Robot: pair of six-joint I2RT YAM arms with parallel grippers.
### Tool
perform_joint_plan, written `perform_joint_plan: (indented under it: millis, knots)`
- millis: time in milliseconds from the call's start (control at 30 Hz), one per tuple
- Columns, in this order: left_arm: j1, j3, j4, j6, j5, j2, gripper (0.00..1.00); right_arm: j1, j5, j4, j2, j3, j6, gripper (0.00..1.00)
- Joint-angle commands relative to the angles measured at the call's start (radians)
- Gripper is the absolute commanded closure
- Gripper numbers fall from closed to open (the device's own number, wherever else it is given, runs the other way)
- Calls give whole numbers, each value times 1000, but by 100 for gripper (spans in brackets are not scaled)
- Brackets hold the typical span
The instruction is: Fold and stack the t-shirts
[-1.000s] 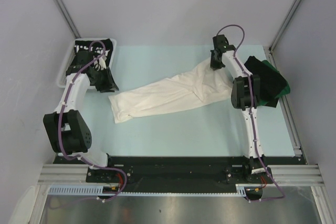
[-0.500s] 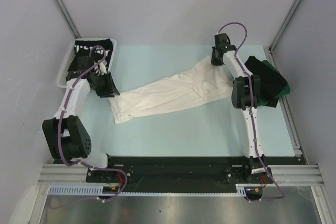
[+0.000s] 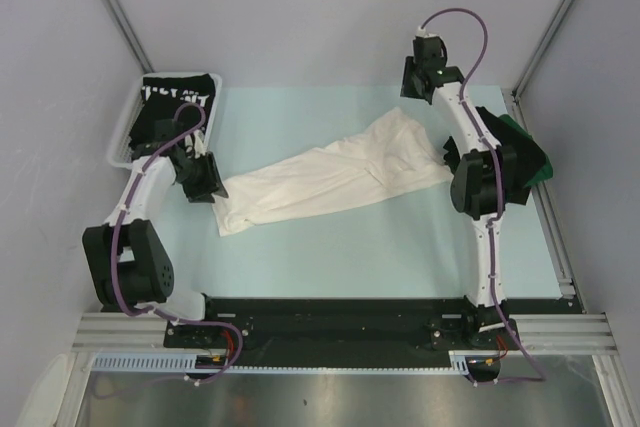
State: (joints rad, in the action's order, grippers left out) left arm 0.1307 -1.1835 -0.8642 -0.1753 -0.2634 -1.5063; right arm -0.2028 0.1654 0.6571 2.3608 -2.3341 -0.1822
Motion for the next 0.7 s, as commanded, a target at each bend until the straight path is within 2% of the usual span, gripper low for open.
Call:
perform_joint_plan:
  millis: [0,200,500,667]
  knots:
    - [-22,68,-22,-59,73,87,54,-23,36,-34,-190,80,-2,59]
    - [-57,192,40,-162,93,170,54,-44,54,-60,-290,200,-28,58]
    - [-163,281,120,-288,251,224,55,-53,79,-33,-363,257,-17,58]
    - [-180,323,163,-322,338,213,54,-50,86,-33,-422,321,-14,58]
